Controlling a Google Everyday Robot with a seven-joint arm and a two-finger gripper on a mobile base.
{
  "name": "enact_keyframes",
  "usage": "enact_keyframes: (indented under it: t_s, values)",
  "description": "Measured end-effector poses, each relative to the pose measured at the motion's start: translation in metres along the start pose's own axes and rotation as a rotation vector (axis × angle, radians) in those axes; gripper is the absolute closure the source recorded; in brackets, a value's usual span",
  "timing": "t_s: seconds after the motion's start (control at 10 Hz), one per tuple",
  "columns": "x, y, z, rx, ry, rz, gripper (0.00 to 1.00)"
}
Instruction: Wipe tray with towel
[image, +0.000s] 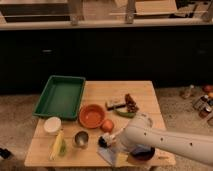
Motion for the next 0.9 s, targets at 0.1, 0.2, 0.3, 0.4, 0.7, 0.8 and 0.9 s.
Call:
enact_keyframes:
  t_s: [0.1,0.2,0.3,0.4,0.7,0.8,0.9]
  values:
    - [0.000,0.000,0.004,-0.004,0.013,0.013,0.20]
    - [-0.001,0.002,0.009,-0.011,0.032,0.022,0.20]
    - [-0.003,0.004,0.013,-0.013,0.046,0.027,0.20]
    - [-0.003,0.005,0.016,-0.016,0.059,0.030,0.20]
    - [-0.002,0.010,0.023,-0.019,0.087,0.036,0.30]
    - [-0.001,0.010,0.024,-0.016,0.093,0.040,0.39]
    - [-0.001,0.011,0.024,-0.011,0.104,0.039,0.49]
